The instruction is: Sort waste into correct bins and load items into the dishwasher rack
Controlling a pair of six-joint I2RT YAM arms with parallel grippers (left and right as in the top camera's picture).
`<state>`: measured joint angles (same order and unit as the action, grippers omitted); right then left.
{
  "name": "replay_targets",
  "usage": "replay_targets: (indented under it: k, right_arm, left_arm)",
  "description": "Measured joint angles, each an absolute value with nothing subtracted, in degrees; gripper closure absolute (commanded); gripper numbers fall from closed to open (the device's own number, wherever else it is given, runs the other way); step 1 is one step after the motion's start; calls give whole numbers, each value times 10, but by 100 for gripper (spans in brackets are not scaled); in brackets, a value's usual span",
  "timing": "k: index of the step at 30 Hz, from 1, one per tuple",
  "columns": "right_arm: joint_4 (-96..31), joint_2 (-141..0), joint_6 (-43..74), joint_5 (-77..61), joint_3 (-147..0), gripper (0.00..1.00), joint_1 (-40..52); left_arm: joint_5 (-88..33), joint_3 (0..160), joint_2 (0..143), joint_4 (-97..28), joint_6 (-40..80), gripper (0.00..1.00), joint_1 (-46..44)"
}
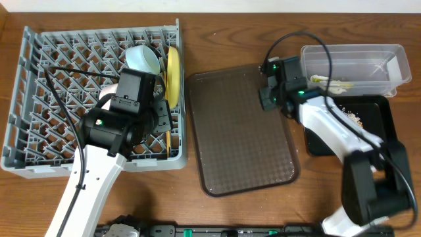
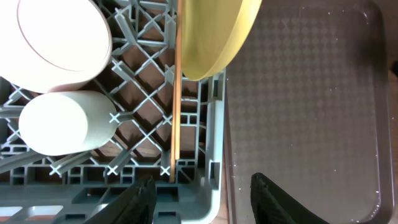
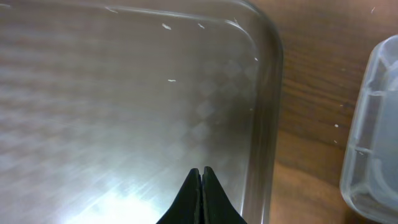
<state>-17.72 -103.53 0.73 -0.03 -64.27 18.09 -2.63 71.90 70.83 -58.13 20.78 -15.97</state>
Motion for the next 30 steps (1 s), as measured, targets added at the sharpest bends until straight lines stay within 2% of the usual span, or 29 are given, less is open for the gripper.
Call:
replay_targets:
  k: [12, 22, 30]
  right_arm:
    - [-155, -1117, 17, 91, -644, 99, 181]
    - [-167, -1121, 90, 209, -644, 99, 183]
    - [-169, -1121, 166, 242, -644, 99, 183]
  left_arm:
    - [-26, 719, 708, -581, 208, 48, -160]
    - [-26, 719, 708, -581, 208, 48, -160]
    - [-26, 719, 708, -588, 208, 48, -160]
